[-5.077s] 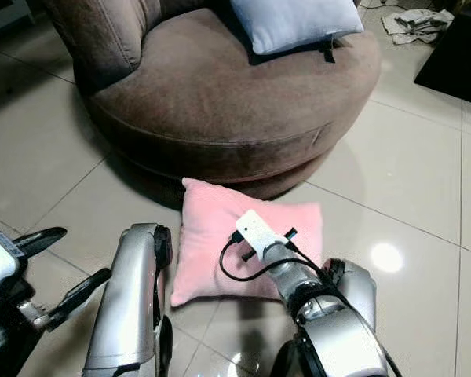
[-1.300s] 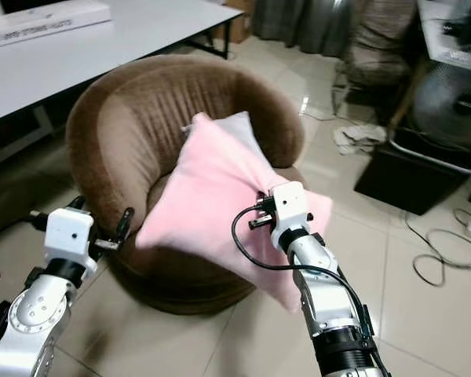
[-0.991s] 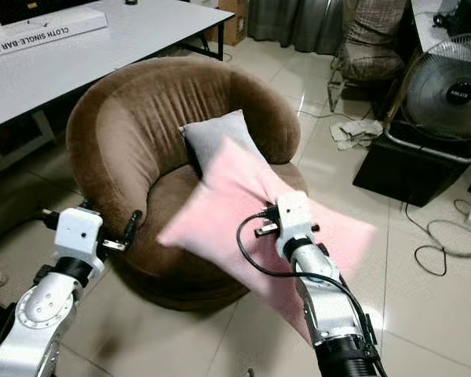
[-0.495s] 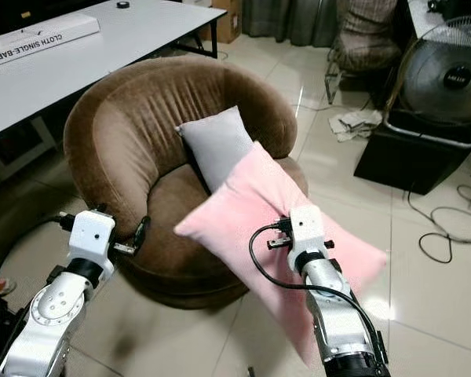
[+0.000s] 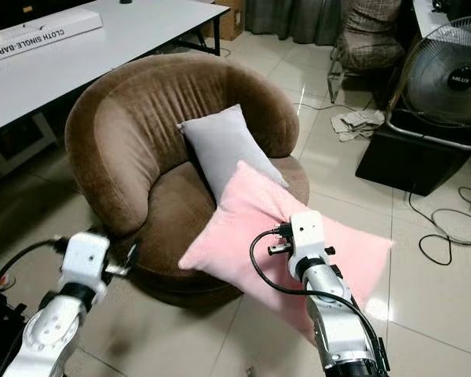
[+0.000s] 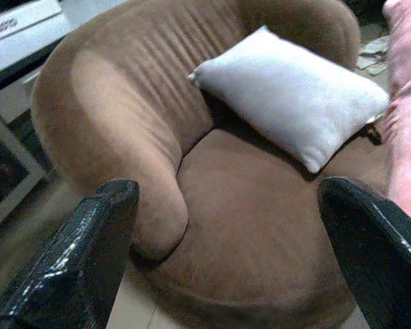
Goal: Move the pillow to the sofa from floor
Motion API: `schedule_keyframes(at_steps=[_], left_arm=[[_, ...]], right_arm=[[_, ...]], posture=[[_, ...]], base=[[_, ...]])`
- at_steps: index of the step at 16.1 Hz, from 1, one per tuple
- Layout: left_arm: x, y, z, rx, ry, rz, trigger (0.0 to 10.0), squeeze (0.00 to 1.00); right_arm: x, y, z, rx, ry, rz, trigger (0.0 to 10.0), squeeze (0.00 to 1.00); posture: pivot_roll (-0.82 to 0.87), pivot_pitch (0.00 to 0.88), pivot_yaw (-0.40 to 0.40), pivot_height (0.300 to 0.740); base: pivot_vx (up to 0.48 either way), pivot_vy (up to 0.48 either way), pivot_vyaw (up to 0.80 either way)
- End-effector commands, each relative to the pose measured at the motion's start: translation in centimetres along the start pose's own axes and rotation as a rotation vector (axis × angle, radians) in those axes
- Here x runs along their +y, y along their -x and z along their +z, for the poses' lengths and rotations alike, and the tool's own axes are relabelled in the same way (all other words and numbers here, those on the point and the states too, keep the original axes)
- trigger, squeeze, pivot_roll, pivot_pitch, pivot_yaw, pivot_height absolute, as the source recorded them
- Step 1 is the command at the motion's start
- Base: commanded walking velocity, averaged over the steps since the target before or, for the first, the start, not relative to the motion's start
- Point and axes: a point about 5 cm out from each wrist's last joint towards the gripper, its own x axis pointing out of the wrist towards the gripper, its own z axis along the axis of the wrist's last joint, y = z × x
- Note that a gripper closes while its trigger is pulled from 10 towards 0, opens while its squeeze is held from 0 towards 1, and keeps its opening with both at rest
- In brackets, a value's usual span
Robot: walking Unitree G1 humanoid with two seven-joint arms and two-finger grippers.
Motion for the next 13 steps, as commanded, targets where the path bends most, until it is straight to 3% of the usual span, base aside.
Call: schedule_keyframes(at_steps=[1, 8, 12, 13], left_arm=[[0.4, 0.1, 0.3, -0.012, -0.006, 0.036, 10.0, 0.00], [0.8, -0.4, 1.7, -0.087, -0.011, 0.038, 10.0, 0.00], [0.7, -0.3, 1.8, -0.090, -0.013, 0.029, 10.0, 0.00], [0.8, -0.3, 1.8, -0.092, -0.014, 0.027, 10.0, 0.00]], right_arm=[[0.0, -0.2, 0.4, -0.010, 0.010, 0.002, 10.0, 0.00], [-0.2, -0.8, 0.5, -0.013, -0.002, 0.000, 10.0, 0.00], [0.0, -0.8, 0.6, -0.019, 0.023, 0.014, 10.0, 0.00], [0.1, -0.9, 0.6, -0.021, 0.026, 0.015, 10.0, 0.00]], posture=[[0.05, 0.000, -0.014, 0.740], [0.06, 0.000, -0.008, 0.740], [0.06, 0.000, -0.002, 0.740], [0.07, 0.000, -0.004, 0.740]], base=[[0.000, 0.000, 0.00], [0.000, 0.000, 0.00], [0.245, 0.000, 0.00], [0.247, 0.000, 0.80]])
